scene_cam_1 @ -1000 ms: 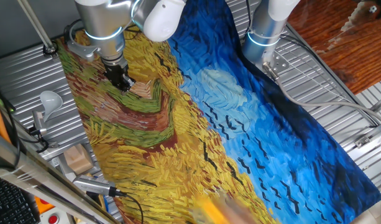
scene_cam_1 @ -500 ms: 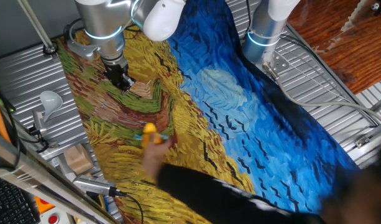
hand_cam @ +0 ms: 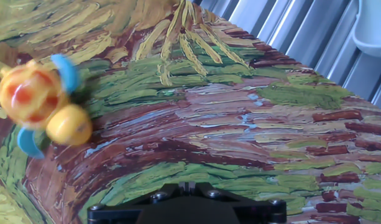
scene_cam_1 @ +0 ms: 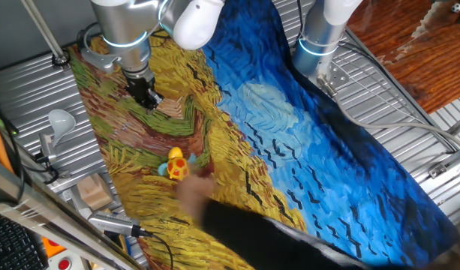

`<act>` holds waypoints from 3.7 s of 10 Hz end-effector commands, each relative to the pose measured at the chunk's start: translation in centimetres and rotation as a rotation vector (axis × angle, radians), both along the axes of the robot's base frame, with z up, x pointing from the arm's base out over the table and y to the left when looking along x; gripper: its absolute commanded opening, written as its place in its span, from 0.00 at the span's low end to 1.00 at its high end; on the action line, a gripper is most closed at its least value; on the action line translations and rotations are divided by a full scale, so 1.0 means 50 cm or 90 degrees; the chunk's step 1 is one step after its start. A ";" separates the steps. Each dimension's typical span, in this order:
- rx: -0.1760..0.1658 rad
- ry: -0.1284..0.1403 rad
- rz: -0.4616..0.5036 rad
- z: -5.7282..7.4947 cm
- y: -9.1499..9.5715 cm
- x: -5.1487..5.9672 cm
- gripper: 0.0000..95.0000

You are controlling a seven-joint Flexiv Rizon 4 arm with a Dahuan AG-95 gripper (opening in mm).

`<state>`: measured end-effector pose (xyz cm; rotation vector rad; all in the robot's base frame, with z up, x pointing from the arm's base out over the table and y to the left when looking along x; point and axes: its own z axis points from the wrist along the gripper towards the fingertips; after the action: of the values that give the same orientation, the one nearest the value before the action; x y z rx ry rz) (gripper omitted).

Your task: Grasp the moving object

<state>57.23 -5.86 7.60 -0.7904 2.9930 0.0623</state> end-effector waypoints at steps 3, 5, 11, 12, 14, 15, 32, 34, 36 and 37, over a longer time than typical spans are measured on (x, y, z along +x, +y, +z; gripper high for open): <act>-0.003 0.000 -0.002 0.002 0.002 0.001 0.00; -0.002 0.000 -0.001 0.006 0.011 0.004 0.00; 0.008 -0.002 -0.020 0.025 0.104 0.017 0.00; 0.009 -0.003 -0.030 0.026 0.144 0.019 0.00; 0.013 -0.004 -0.039 0.040 0.162 0.020 0.00; 0.017 -0.007 -0.045 0.040 0.162 0.020 0.00; 0.029 -0.062 0.505 0.010 0.242 0.024 1.00; 0.007 -0.039 0.433 0.016 0.239 0.024 0.80; -0.018 -0.008 0.392 0.016 0.239 0.024 0.80; -0.023 0.011 0.382 0.016 0.239 0.024 0.80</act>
<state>58.39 6.21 8.42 -1.8861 2.4018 0.0502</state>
